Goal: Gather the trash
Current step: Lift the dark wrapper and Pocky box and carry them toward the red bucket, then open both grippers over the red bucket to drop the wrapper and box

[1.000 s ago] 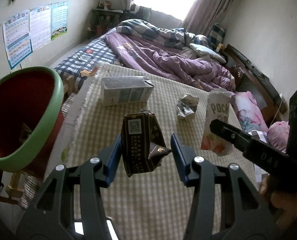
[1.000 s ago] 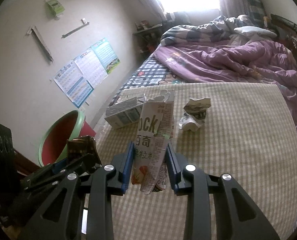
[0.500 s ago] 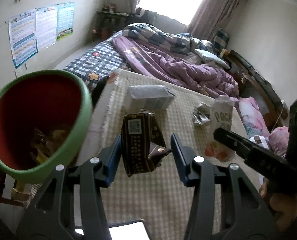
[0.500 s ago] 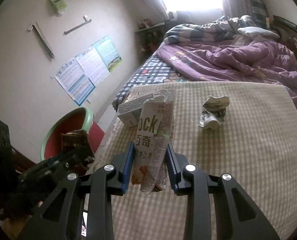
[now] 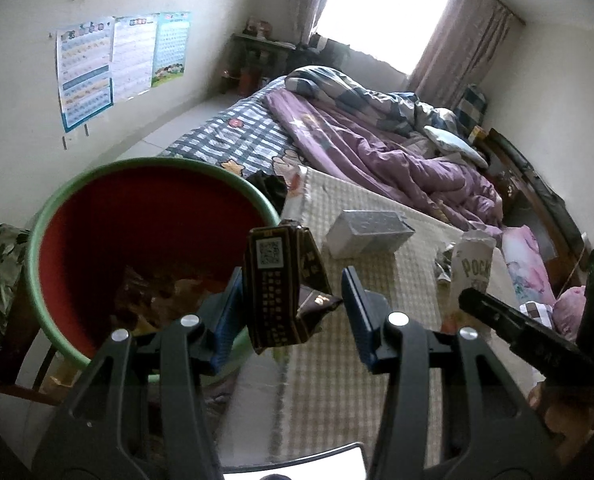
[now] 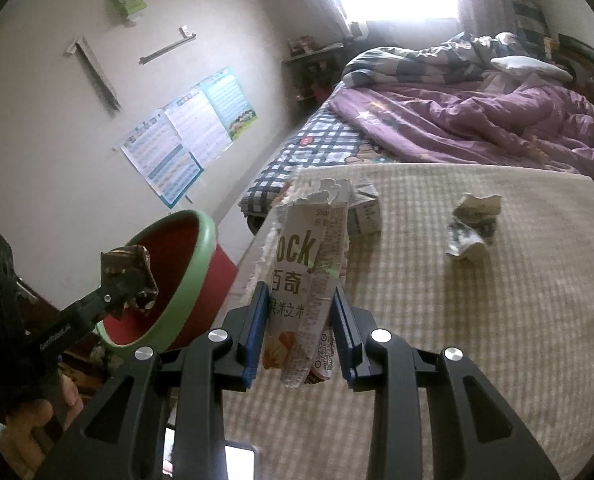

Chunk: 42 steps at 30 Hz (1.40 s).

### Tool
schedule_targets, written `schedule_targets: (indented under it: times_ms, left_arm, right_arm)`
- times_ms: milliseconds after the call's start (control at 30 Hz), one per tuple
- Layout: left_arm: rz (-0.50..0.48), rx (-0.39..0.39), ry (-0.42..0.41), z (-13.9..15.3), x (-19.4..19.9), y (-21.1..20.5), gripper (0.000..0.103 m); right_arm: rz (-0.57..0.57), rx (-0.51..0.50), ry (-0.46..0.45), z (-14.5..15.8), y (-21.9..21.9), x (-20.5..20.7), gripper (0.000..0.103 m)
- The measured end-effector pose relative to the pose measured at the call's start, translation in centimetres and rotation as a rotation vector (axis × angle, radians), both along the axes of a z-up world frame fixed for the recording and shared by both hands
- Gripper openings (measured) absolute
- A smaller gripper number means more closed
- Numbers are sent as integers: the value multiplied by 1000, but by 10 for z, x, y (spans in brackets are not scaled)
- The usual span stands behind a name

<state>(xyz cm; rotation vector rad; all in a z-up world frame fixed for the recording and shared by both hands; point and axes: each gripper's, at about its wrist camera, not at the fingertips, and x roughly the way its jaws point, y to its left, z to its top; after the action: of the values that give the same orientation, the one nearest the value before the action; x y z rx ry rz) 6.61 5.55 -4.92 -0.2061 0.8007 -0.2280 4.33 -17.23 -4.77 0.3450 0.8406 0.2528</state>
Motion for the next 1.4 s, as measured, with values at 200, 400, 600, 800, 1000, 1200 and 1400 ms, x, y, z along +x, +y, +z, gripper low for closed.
schedule_targets:
  times_ms: [200,400,600,800,1000,1200,1400]
  left_arm:
    - [0,3,-9,2,2,11,46]
    - [-8,-2,-10,1,7,19,46]
    - [-26,-8,-9,0,11,25,46]
    - [-38,-7,-13,1,17,30,46]
    - [21,28,-17,-4,26,54,46]
    - [110,39,28,-17,35,89,46]
    - [160,45,51,-24,38,112,46]
  right_arm:
    - [21,1,-5,1,16,5,31]
    - [22,2,-6,1,21,6,31]
    - [21,-2,-11,4,32,9,31]
    - [32,0,-20,9,48,14,31]
    - [113,-1,-23,12,78,27,31]
    - [225,15,-10,6,119,46,31]
    - [293,31,-3,4,148,58,32]
